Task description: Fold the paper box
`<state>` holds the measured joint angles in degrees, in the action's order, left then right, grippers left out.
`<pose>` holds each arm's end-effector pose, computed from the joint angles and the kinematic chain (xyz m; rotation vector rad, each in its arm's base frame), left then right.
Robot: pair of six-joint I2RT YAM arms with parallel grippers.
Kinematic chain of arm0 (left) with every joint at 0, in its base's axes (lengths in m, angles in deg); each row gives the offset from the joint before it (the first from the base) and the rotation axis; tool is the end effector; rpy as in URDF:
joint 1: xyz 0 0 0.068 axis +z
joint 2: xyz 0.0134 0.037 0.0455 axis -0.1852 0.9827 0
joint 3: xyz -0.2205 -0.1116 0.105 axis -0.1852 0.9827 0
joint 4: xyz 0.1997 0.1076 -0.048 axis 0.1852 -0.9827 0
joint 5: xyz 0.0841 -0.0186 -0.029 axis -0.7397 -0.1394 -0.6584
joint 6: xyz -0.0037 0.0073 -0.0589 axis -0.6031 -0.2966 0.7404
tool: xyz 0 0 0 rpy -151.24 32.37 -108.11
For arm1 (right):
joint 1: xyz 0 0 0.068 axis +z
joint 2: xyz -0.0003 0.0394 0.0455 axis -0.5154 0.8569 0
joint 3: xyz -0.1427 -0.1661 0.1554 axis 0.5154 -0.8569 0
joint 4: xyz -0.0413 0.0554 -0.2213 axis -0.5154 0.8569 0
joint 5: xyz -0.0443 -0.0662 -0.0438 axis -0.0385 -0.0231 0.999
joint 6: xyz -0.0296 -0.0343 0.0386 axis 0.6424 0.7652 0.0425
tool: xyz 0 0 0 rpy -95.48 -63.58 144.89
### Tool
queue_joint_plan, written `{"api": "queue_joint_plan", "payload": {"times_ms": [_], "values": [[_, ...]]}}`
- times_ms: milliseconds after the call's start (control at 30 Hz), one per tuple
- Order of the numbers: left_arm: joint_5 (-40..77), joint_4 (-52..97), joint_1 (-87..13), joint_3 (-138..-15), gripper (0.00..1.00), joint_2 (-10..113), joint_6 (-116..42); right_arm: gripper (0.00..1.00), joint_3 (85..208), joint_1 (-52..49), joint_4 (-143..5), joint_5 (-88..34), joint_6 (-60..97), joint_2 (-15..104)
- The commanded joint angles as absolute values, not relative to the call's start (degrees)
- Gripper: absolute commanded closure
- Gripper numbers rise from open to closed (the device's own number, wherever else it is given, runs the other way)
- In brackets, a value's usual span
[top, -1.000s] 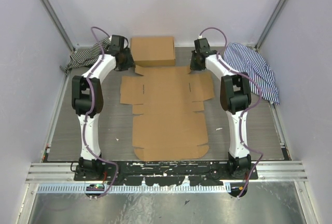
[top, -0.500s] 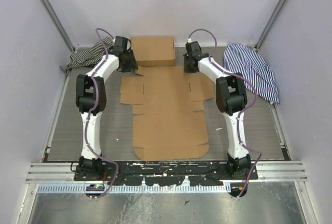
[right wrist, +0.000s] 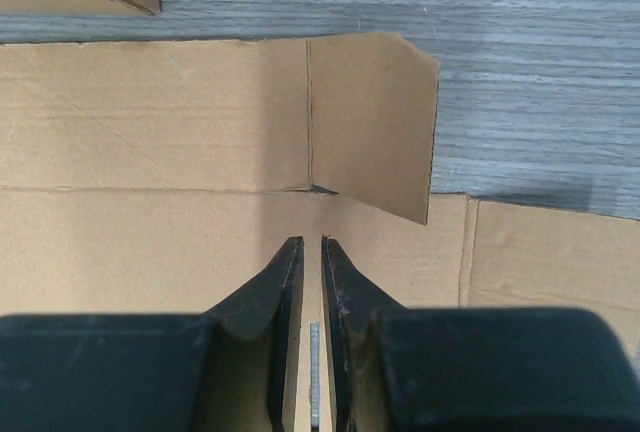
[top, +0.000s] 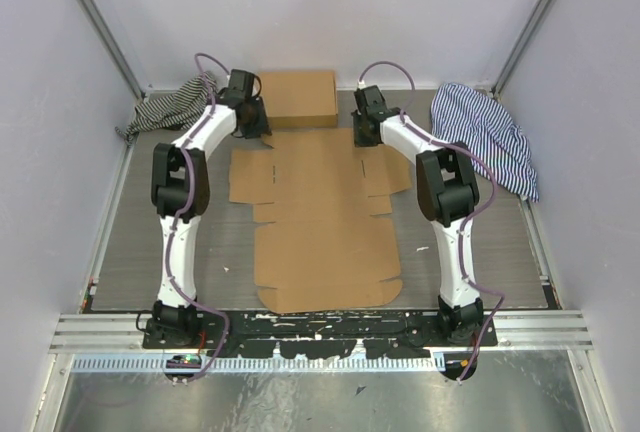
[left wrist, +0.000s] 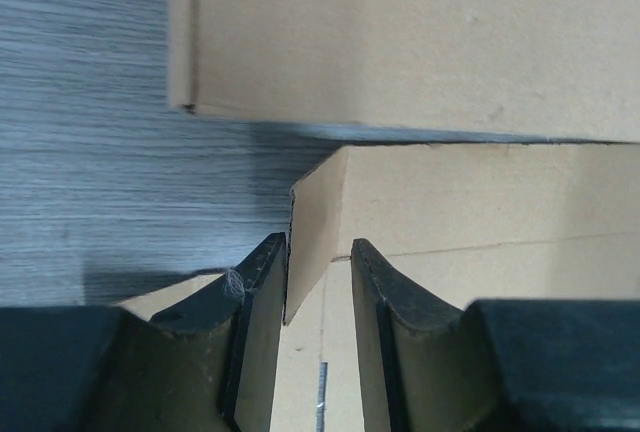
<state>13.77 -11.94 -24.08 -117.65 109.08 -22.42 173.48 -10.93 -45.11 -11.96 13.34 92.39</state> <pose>0.4758 -0.1161 0.1955 -0.2589 2.5034 -0.3639 0.4479 0.1583 0.1823 -0.1179 2.4553 0.0962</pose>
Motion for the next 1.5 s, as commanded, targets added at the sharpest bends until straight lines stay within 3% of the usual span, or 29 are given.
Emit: {"api": "queue_joint_plan", "payload": {"times_ms": [0,167,367,567,800,1300,1467], "values": [[15.1,-12.6,-26.6,-119.3,0.61,108.9,-23.8,0.81,173.2,-10.1,-47.5,-10.4,13.7,86.4],[15.4,-13.5,-28.4,-122.1,0.61,110.4,-24.0,0.80,175.0,-10.1,-47.4,-10.6,13.6,87.8],[15.7,-15.1,-29.3,-126.1,0.60,112.9,-23.9,0.59,178.7,-10.1,-47.4,-11.4,13.7,89.9],[15.9,-15.2,-29.6,-128.0,0.60,114.5,-23.7,0.52,182.0,-10.1,-47.0,-9.0,14.5,91.0],[16.5,-15.8,-29.6,-130.2,0.60,117.8,-23.2,0.29,183.0,-11.1,-46.4,-7.1,12.8,91.4],[17.0,-14.9,-29.6,-127.1,0.60,118.3,-23.1,0.29,185.4,-13.8,-48.4,-15.2,10.3,96.1],[17.0,-15.1,-29.6,-126.9,0.60,118.2,-23.1,0.33,185.5,-13.8,-49.0,-18.1,10.1,96.3]]}}
